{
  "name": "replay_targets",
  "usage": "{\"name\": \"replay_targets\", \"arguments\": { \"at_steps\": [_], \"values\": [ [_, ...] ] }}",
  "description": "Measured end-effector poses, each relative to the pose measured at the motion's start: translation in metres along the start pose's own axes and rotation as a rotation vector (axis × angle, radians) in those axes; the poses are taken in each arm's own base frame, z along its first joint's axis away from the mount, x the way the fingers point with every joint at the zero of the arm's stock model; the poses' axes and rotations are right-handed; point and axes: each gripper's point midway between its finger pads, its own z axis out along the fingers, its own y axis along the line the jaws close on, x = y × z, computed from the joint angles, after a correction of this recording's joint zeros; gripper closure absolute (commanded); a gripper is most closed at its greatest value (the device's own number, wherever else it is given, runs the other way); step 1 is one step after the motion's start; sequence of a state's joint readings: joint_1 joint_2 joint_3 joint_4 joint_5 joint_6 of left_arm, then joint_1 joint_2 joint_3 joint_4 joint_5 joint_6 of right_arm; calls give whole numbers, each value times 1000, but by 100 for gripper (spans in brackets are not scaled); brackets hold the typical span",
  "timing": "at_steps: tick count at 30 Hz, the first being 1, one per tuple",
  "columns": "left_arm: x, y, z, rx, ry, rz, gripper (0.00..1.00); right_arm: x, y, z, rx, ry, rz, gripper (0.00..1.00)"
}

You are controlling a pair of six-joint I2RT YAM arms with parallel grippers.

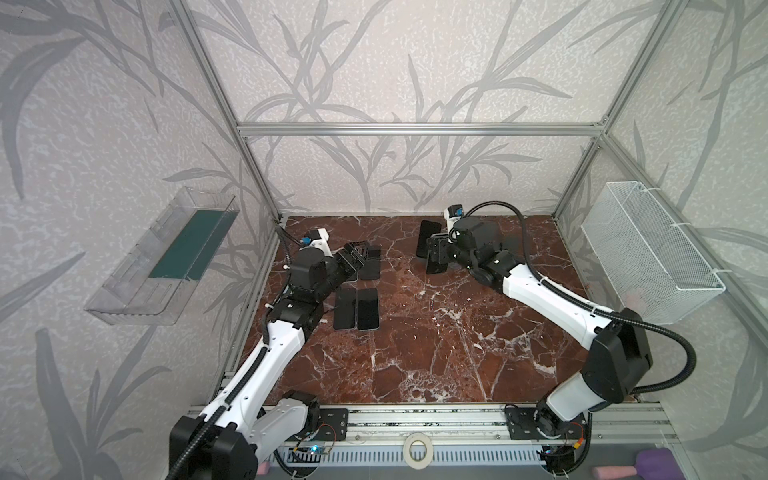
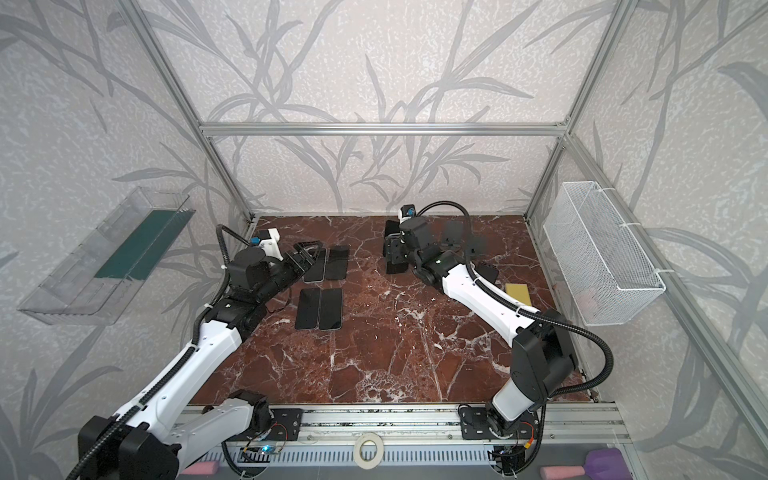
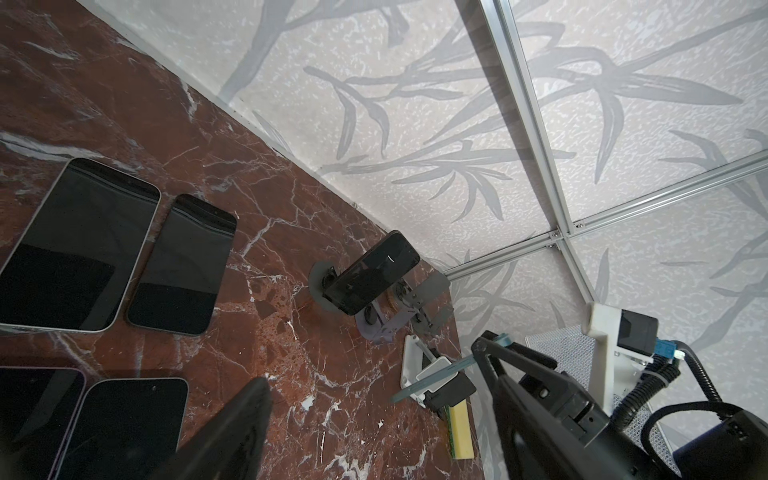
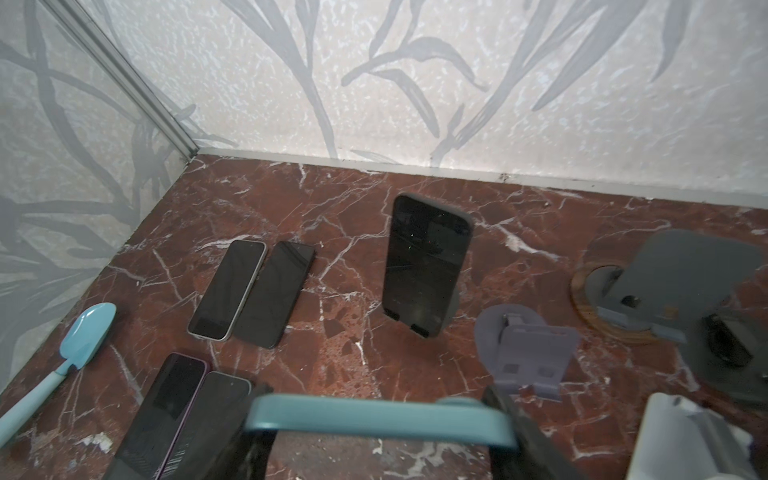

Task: Remove the phone from the phone stand
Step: 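Lift the teal-framed phone up out of the grey stand, then carry the teal-framed phone toward the flat phones nearer the robot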

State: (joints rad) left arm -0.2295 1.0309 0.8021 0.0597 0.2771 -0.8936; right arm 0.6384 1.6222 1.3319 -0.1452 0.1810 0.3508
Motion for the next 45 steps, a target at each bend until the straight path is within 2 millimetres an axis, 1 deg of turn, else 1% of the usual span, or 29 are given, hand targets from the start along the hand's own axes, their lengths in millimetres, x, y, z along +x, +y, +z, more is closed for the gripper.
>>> {"name": "replay_targets", "arguments": {
  "at_steps": [4,9,14,16,20,24,28,31,33,35,45],
  "values": [
    [-4,-3,-4,6,-18,6,16,17,24,20,-6,40,-3,41],
    [-6,-5,-7,8,-30,9,16,30,55,52,5,81,-13,44],
    [-7,-4,-8,1,-34,9,16,40,77,78,13,128,10,44],
    [-7,-4,-8,0,-35,9,16,44,81,87,20,145,19,44],
    [-7,-3,-8,-5,-37,12,16,55,82,106,46,183,29,44],
    [-7,-2,-9,-9,-36,12,16,72,81,125,72,233,29,44],
    [-6,-1,-9,-12,-33,12,16,81,80,144,86,274,26,44],
    [-6,-1,-9,-12,-33,12,16,80,80,155,90,282,28,40],
    [-6,-1,-9,-12,-33,12,16,75,79,159,94,278,33,39],
    [-6,-1,-9,-12,-33,12,16,72,76,164,99,272,43,39],
    [-5,0,-8,-15,-30,11,16,74,58,181,132,270,113,39]
  ]
}}
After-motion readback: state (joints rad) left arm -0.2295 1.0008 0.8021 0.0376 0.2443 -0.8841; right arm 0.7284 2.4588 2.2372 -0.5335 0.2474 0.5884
